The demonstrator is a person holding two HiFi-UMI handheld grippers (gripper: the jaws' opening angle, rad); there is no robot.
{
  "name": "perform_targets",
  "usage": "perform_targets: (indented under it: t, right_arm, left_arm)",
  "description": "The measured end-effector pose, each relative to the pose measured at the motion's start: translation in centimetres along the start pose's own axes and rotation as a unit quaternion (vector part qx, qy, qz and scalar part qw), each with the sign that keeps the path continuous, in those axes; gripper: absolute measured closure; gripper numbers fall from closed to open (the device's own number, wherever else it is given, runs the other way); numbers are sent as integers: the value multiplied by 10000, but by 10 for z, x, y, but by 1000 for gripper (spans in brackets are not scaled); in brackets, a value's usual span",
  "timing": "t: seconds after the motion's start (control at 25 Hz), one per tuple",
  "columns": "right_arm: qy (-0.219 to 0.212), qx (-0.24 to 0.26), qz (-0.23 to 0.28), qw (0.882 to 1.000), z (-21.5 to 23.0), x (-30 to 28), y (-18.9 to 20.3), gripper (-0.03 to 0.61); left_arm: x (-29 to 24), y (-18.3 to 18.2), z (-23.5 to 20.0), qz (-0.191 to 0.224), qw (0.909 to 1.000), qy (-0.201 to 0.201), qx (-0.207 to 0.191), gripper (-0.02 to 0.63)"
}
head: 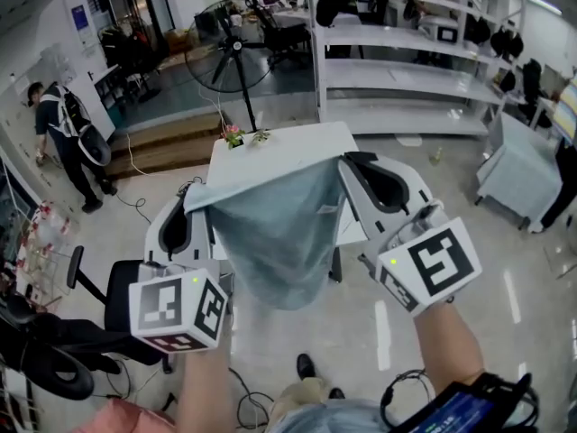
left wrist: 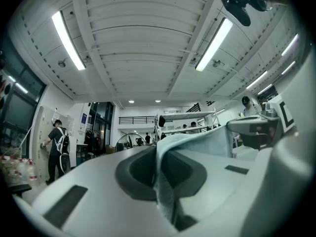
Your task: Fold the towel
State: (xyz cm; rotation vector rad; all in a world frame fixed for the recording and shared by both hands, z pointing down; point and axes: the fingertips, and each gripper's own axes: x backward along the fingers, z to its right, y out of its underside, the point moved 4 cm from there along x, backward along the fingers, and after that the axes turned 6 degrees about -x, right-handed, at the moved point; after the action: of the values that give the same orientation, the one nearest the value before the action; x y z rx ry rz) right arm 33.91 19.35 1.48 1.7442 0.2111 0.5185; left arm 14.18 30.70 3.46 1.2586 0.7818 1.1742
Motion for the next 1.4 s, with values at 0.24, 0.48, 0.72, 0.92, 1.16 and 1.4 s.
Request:
perform_targets:
  t: [0.24, 0.48, 0.72, 0.92, 1.16, 1.4]
  right_arm:
    - [141, 3, -130, 9998, 15, -62, 36, 555]
    - [369, -82, -322, 9988, 31, -116, 70, 555]
    - [505, -126, -446, 9976, 48, -162, 101, 555]
    - [517, -232, -634, 9964, 72, -203, 135, 555]
    - [480, -418, -931, 9936, 105, -264, 202, 555]
    - [420, -692, -1452, 9861, 143, -326, 285, 554]
  left_arm:
    - [-58, 30, -34, 24, 10000, 23, 15, 598]
    - [-117, 60, -60, -135, 9997, 218, 47, 598]
    - [-167, 90, -80, -249, 9992, 305, 51, 598]
    - [-215, 121, -90, -476, 9983, 326, 73, 598]
    - [-285, 184, -104, -874, 9957, 230, 210, 598]
    - [-355, 263, -113, -1400, 9898, 92, 243, 598]
